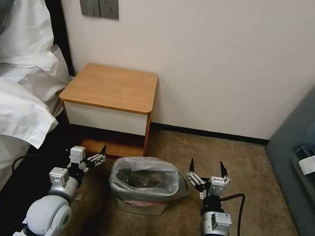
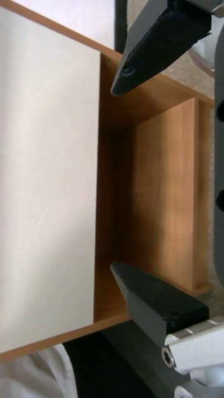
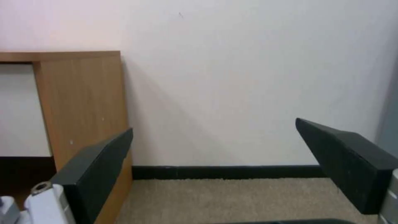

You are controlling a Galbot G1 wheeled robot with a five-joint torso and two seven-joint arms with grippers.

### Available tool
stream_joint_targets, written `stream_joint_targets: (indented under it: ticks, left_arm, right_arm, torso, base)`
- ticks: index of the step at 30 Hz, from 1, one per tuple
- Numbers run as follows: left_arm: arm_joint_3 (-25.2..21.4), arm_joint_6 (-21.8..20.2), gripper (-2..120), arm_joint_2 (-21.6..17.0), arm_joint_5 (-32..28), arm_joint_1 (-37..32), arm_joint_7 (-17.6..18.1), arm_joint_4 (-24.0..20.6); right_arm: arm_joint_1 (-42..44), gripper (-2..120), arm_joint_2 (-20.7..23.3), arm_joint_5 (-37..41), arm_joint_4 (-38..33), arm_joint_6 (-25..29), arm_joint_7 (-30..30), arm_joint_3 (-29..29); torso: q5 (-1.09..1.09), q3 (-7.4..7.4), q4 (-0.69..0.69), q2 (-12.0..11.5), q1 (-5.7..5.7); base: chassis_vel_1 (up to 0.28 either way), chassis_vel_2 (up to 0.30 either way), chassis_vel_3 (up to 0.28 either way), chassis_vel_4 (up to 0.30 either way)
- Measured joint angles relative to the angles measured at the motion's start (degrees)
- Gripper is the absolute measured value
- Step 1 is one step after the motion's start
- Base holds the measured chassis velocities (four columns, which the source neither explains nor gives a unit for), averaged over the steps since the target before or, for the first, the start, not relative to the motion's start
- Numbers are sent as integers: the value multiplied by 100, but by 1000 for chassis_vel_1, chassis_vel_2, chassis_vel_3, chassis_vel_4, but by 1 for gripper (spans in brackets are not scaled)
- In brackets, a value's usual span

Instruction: Pick up the garbage bag from the table and place it over the trash can.

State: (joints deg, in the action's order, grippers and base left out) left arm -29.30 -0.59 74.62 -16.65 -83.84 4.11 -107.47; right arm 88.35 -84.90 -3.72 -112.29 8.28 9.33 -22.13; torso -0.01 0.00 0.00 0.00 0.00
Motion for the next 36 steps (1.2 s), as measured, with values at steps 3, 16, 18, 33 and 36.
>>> stream_joint_targets:
  ticks: [3,16,18,33,36]
  left_arm:
    - [1,32,99,30,-24,-32,-7,11]
    - [0,5,99,51,-78,-61,-4,-9]
    - [0,3,99,51,-79,-61,-3,-10]
    - [0,-16,99,51,-88,-61,5,-20]
    - [0,-17,99,51,-89,-60,6,-21]
  right_arm:
    - [-6,100,-17,6,39,26,-103,-63]
    - [-10,100,-23,48,91,85,-332,-161]
    - [-11,100,-22,49,92,84,-332,-160]
    - [-16,100,-16,59,89,69,-332,-154]
    - [-16,100,-15,59,89,67,-332,-153]
  torso:
    - [0,0,0,0,0]
    - [1,0,0,0,0]
    - [1,0,0,0,0]
    - [1,0,0,0,0]
    - [1,0,0,0,0]
  base:
    - [0,0,0,0]
    - [0,0,0,0]
    - [0,0,0,0]
    - [0,0,0,0]
    - [0,0,0,0]
